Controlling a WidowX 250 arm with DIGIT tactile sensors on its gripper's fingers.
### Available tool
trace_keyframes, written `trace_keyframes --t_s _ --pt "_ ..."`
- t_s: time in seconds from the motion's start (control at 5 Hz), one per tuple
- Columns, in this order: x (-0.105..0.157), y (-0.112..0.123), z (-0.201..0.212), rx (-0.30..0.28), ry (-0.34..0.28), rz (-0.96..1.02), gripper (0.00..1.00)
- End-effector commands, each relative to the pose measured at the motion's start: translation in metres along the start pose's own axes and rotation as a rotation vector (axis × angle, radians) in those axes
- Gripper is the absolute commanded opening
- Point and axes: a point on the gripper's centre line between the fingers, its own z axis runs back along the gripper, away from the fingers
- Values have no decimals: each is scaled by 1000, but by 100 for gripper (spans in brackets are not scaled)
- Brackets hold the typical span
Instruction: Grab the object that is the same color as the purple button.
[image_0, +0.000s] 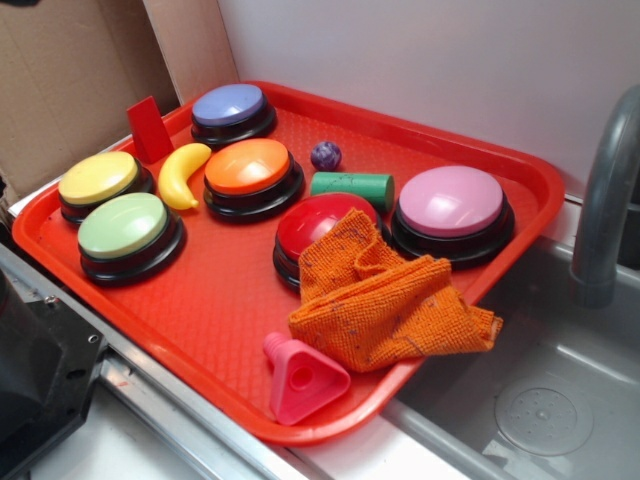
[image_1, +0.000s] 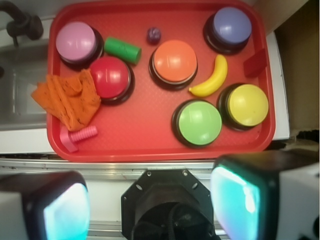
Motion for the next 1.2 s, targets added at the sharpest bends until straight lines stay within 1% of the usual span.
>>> trace_keyframes --t_s 0.0,0.2,0.4,0.6,0.8,1.0 --pt "51 9 -29 27 -77 -80 100" --pt "80 16 -50 24 -113 -96 100" --pt "111 22 -74 74 -125 -78 100" --pt "132 30 -97 8 -145 -84 100" --pt "154 33 -122 12 -132 -91 100" --pt "169 34 -150 -22 -119 -102 100"
